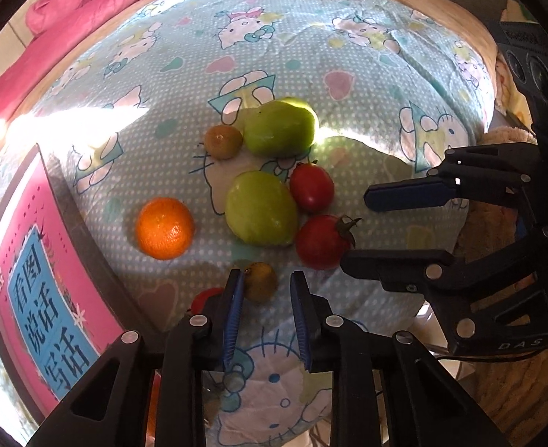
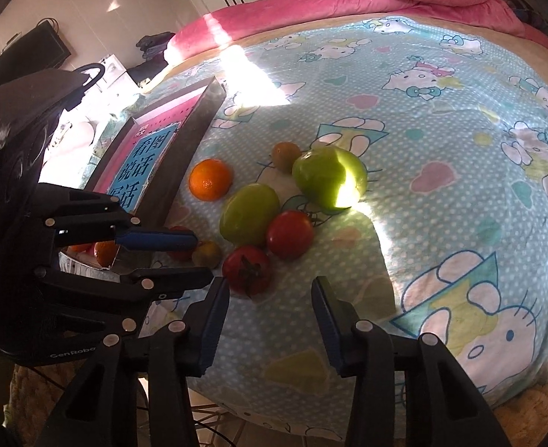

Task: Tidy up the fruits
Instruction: 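Grasp a small brown fruit with the left tool while the right tool grasps a red tomato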

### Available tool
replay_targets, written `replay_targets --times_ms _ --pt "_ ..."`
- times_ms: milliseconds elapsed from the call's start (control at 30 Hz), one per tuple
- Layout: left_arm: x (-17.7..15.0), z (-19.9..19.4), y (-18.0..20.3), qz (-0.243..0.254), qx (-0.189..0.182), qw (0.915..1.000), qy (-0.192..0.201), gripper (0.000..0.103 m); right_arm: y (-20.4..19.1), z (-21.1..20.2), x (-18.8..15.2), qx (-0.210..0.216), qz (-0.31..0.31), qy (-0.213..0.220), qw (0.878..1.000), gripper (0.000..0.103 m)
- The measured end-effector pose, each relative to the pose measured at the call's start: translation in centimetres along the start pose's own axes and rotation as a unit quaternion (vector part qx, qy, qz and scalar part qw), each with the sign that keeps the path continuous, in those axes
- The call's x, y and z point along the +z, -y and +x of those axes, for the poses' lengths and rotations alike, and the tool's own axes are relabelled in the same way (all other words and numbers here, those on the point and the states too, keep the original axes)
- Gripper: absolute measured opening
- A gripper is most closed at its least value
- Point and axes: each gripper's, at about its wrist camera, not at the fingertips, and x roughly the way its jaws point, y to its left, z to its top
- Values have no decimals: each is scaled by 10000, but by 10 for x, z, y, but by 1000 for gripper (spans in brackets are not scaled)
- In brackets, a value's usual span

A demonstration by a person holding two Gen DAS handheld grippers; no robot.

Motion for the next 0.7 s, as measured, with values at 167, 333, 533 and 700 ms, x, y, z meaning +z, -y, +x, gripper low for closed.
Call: replay_targets --times_ms 167,333,533,700 --pt "6 5 -9 20 -69 10000 -25 19 -1 6 3 112 -25 -41 9999 46" --pt "9 7 -17 -98 -280 9996 29 19 -3 12 6 201 -70 -76 9997 43" --pt "18 13 -13 74 -292 9995 6 19 -17 20 6 85 -425 -117 9990 38" --pt "21 15 -8 170 -219 9996 -38 19 -21 21 5 -38 -587 -95 9982 32"
